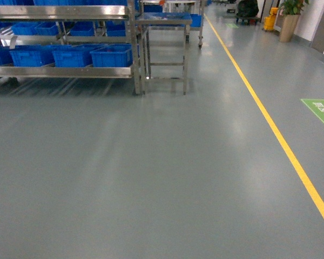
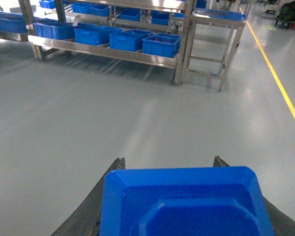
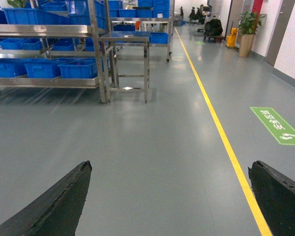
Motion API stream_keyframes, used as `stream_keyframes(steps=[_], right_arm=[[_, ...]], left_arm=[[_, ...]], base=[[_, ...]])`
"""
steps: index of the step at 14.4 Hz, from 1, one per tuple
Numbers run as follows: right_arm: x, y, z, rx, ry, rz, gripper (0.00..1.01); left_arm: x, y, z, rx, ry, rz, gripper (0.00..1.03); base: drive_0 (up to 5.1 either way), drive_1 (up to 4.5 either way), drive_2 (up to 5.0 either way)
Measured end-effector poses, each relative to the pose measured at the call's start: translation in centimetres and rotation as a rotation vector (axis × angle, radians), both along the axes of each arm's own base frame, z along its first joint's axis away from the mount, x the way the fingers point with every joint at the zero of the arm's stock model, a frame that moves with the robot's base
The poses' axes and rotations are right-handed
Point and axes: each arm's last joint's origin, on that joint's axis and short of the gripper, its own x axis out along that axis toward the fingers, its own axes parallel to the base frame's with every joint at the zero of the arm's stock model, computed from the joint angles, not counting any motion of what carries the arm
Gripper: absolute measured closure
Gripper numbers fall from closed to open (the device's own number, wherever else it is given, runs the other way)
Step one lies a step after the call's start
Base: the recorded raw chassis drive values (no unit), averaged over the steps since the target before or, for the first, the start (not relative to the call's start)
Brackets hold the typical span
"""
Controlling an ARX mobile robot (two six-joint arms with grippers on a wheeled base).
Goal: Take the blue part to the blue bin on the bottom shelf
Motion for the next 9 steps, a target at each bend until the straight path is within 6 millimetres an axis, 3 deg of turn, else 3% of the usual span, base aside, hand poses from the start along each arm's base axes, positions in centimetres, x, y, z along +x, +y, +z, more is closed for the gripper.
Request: stream_keyframes(steps=[9], right_arm=[[0.00,0.00,0.03,0.000,-0.003,0.001,0.03]], left_arm=[[0.00,-0.01,-0.09,0.002,0.003,0.000,0.60]], base=[[0.0,4.17,-4.2]])
